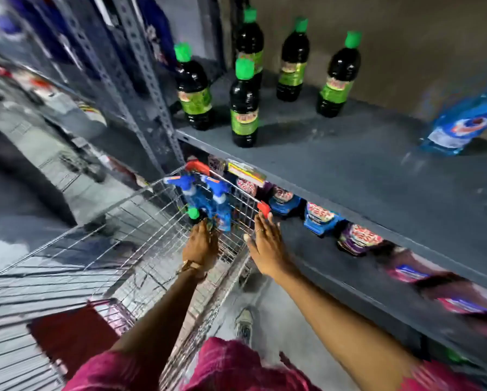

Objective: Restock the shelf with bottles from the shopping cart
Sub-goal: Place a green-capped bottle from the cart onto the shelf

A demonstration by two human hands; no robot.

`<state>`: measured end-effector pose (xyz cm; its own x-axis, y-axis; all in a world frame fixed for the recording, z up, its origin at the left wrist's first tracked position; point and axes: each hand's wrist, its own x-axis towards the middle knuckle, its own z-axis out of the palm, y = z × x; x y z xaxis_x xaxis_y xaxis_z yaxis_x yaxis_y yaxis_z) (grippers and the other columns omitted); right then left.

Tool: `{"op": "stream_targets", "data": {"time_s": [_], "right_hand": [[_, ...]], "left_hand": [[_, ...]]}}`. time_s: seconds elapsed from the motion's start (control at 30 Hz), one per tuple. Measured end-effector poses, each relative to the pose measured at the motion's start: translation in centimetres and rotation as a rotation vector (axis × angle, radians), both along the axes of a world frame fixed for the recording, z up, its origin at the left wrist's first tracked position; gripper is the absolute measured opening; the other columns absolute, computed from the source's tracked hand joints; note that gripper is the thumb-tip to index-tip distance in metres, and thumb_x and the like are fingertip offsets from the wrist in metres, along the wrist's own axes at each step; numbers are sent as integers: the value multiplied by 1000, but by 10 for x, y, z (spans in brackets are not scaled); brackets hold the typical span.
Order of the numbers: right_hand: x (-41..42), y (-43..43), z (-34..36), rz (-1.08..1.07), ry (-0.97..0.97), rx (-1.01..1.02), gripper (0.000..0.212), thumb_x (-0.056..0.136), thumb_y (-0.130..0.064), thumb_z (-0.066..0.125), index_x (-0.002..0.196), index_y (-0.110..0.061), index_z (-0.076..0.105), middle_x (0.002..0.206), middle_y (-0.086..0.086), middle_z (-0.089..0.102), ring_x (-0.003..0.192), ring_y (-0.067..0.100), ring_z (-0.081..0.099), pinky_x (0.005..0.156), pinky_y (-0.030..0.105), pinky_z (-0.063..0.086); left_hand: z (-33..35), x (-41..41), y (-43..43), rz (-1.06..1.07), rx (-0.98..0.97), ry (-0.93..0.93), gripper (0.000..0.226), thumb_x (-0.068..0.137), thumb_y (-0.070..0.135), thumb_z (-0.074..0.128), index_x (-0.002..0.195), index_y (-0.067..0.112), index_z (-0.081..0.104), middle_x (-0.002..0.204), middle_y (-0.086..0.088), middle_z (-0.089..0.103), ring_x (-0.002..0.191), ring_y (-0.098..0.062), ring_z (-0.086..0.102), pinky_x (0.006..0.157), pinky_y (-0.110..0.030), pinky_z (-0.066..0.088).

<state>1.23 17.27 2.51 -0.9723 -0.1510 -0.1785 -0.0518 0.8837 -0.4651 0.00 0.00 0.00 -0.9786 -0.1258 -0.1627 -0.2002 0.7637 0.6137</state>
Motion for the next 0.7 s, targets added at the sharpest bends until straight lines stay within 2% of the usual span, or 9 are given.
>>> {"op": "stream_targets", "data": {"time_s": [0.13, 0.2, 0.27, 0.33, 0.43, 0.5, 0.57, 0.63, 0.7], "right_hand": [[-28, -19, -10, 49, -137, 135, 69, 101, -41, 31, 149, 1, 5, 161, 20, 2, 149, 30, -5, 121, 43, -3], [-33, -26, -19, 85, -164, 236, 71, 101, -43, 29, 149, 2, 3, 161, 21, -1, 148, 32, -10, 120, 44, -8], [-33, -29, -27, 75, -127, 288, 71, 100, -44, 28, 148, 2, 4, 160, 22, -2, 148, 33, -13, 119, 45, -11], [-33, -31, -33, 45, -87, 301, 69, 100, -43, 28, 148, 2, 5, 160, 22, -2, 148, 32, -13, 119, 44, -12], [-32, -32, -38, 13, -78, 277, 68, 99, -39, 27, 149, 0, 3, 160, 20, -4, 147, 29, -16, 119, 41, -13], [-32, -32, -40, 5, -71, 264, 67, 99, -38, 27, 149, 0, 3, 161, 20, -4, 147, 29, -18, 119, 42, -13], [-32, -31, -39, 24, -79, 284, 67, 99, -38, 27, 149, -1, 4, 160, 21, -2, 147, 30, -17, 119, 42, -12], [-32, -30, -35, 55, -94, 297, 69, 99, -42, 29, 149, 0, 5, 160, 21, 1, 147, 32, -17, 119, 44, -12], [-36, -26, -30, 79, -119, 319, 71, 98, -46, 32, 149, -1, 10, 161, 19, 7, 147, 33, -15, 118, 47, -12]], "left_hand": [[-22, -36, -22, 101, -30, -161, 62, 88, 9, 49, 144, 0, 22, 150, -23, 31, 133, -41, 40, 103, -49, 41], [-34, -55, -33, 88, -62, -193, 72, 87, 7, 48, 148, 2, 10, 158, -20, 15, 144, -36, 23, 114, -48, 31], [-44, -73, -45, 7, -158, -189, 77, 85, 3, 48, 150, 7, 5, 160, -17, 9, 146, -33, 16, 118, -48, 26], [-53, -88, -52, -119, -299, -207, 82, 81, -7, 49, 150, 14, 10, 159, -16, 13, 142, -36, 25, 112, -52, 36], [-60, -100, -56, -215, -375, -249, 80, 78, -10, 49, 147, 22, 23, 151, -14, 29, 119, -36, 51, 86, -46, 56], [-62, -104, -56, -230, -401, -256, 74, 83, -4, 51, 146, 22, 24, 147, -15, 33, 112, -36, 55, 78, -42, 58], [-63, -101, -57, -260, -451, -267, 66, 89, 13, 53, 146, 20, 21, 141, -17, 40, 106, -34, 57, 74, -39, 54], [-57, -95, -56, -291, -459, -298, 60, 92, 26, 53, 144, 17, 25, 126, -17, 50, 93, -27, 57, 68, -33, 50], [-40, -88, -54, -260, -347, -283, 43, 94, 28, 50, 132, 11, 38, 104, -13, 57, 77, -20, 56, 60, -30, 51]]}}
